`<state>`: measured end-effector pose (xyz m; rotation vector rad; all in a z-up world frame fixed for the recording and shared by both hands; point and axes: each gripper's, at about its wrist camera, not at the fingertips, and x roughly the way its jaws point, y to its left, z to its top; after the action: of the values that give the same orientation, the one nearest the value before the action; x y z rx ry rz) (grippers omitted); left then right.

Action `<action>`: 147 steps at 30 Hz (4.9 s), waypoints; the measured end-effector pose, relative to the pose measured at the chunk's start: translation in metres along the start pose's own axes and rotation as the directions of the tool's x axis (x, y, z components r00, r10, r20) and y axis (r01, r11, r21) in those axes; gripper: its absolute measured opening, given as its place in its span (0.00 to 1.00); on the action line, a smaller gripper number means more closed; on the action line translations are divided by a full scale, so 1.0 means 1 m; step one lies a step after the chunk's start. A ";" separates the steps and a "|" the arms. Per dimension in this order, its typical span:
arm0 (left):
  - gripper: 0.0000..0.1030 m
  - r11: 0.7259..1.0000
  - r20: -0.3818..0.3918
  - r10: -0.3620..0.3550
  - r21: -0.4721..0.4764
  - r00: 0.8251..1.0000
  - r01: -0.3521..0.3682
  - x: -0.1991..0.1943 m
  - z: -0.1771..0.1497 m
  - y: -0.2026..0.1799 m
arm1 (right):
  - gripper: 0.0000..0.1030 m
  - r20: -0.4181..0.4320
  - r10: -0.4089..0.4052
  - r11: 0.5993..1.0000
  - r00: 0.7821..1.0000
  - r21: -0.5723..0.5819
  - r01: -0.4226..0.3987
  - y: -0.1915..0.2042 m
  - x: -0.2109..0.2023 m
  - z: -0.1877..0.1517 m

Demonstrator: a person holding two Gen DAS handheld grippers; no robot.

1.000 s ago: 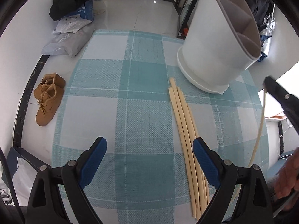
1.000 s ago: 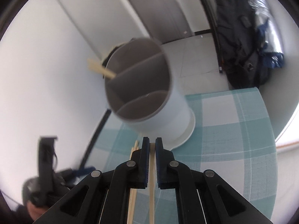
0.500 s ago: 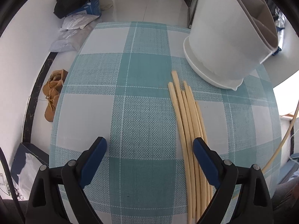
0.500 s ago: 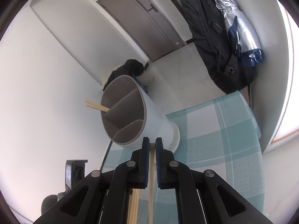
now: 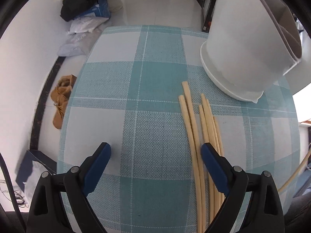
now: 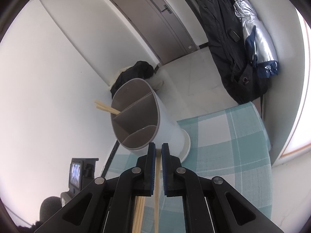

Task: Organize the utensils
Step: 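Lift the held chopstick up from the bundle with the right tool, then carry the chopstick toward the white holder's opening with the right tool, then lower the held chopstick into the white holder with the right tool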

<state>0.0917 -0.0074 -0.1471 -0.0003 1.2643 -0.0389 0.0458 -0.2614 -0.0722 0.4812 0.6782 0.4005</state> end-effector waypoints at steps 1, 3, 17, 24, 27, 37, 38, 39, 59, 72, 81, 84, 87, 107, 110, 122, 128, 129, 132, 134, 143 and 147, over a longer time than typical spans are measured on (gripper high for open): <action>0.89 1.000 -0.001 0.009 -0.001 1.000 -0.009 0.000 0.001 0.001 | 0.05 -0.001 -0.002 1.000 1.000 -0.004 0.002 0.001 0.000 0.000; 0.88 1.000 -0.008 0.013 -0.001 1.000 -0.013 0.000 0.001 0.004 | 0.05 0.001 -0.003 1.000 1.000 -0.010 0.003 0.001 -0.001 0.000; 0.88 0.998 -0.006 0.007 -0.070 1.000 -0.008 0.001 0.007 0.015 | 0.05 -0.003 -0.016 1.000 1.000 -0.014 0.016 -0.002 0.000 0.001; 0.88 0.998 -0.008 0.052 -0.036 0.999 -0.053 0.004 0.009 0.013 | 0.05 -0.011 -0.020 1.000 1.000 -0.009 0.020 -0.003 0.001 0.000; 0.88 0.998 -0.009 0.045 -0.031 0.999 -0.046 0.006 0.014 0.014 | 0.05 -0.009 -0.020 1.000 1.000 -0.007 0.020 -0.003 0.000 0.001; 0.07 0.999 0.030 0.000 0.045 1.000 -0.001 0.003 0.029 0.000 | 0.05 -0.005 -0.031 0.999 1.000 -0.022 0.030 0.000 -0.001 0.002; 0.05 0.999 0.025 -0.010 0.044 1.000 0.009 0.003 0.029 -0.001 | 0.05 -0.005 -0.031 0.999 1.000 -0.023 0.031 0.000 -0.001 0.002; 0.03 0.999 0.022 -0.013 0.043 1.000 0.012 0.003 0.029 -0.002 | 0.05 -0.004 -0.032 0.999 0.999 -0.027 0.032 0.001 -0.001 0.002; 0.02 0.950 0.437 -0.312 0.117 0.844 0.290 -0.130 -0.014 0.001 | 0.05 0.107 -0.061 0.945 0.992 -0.314 0.092 0.082 -0.022 -0.030; 0.02 0.927 0.430 -0.374 0.188 0.822 0.323 -0.155 -0.026 0.012 | 0.05 0.146 -0.078 0.916 0.986 -0.380 0.128 0.110 -0.029 -0.044; 0.02 0.916 0.414 -0.393 0.256 0.821 0.310 -0.169 -0.031 0.009 | 0.05 0.166 -0.068 0.919 0.984 -0.374 0.126 0.116 -0.041 -0.050; 0.02 0.912 0.410 -0.403 0.258 0.818 0.320 -0.174 -0.030 0.009 | 0.05 0.169 -0.067 0.923 0.983 -0.365 0.126 0.116 -0.043 -0.046; 0.02 0.905 0.410 -0.417 0.268 0.811 0.330 -0.182 -0.027 0.007 | 0.05 0.175 -0.065 0.921 0.982 -0.369 0.126 0.118 -0.046 -0.043; 0.02 0.875 0.436 -0.479 0.305 0.762 0.375 -0.223 0.035 -0.012 | 0.05 0.249 -0.026 0.914 0.968 -0.386 0.124 0.123 -0.059 0.034; 0.02 0.870 0.447 -0.490 0.297 0.748 0.393 -0.229 0.049 -0.014 | 0.05 0.263 -0.020 0.915 0.965 -0.384 0.123 0.125 -0.060 0.054; 0.02 0.865 0.518 -0.498 0.244 0.695 0.438 -0.246 0.114 -0.011 | 0.05 0.314 0.024 0.873 0.949 -0.470 0.133 0.150 -0.047 0.134; 0.02 0.876 0.568 -0.468 0.198 0.677 0.439 -0.242 0.136 0.004 | 0.05 0.309 0.039 0.850 0.950 -0.510 0.131 0.160 -0.022 0.160; 0.02 0.880 0.583 -0.456 0.179 0.673 0.441 -0.240 0.138 0.008 | 0.05 0.308 0.043 0.844 0.950 -0.520 0.131 0.162 -0.016 0.163; 0.02 0.891 0.611 -0.423 0.145 0.669 0.431 -0.233 0.146 0.014 | 0.05 0.301 0.046 0.836 0.953 -0.533 0.127 0.166 0.002 0.170; 0.02 0.895 0.618 -0.410 0.133 0.670 0.426 -0.226 0.150 0.017 | 0.05 0.288 0.045 0.837 0.956 -0.534 0.121 0.166 0.013 0.172; 0.02 0.902 0.672 -0.378 0.111 0.637 0.418 -0.197 0.145 0.026 | 0.05 0.233 0.014 0.817 0.972 -0.563 0.123 0.158 0.053 0.159; 0.02 0.903 0.687 -0.381 0.132 0.619 0.409 -0.193 0.138 0.022 | 0.05 0.215 0.009 0.810 0.977 -0.575 0.118 0.153 0.060 0.154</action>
<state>0.1652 0.0178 0.0781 -0.3086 0.4635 -0.3715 0.1632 -0.1512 0.0852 -0.0910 0.3317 0.4732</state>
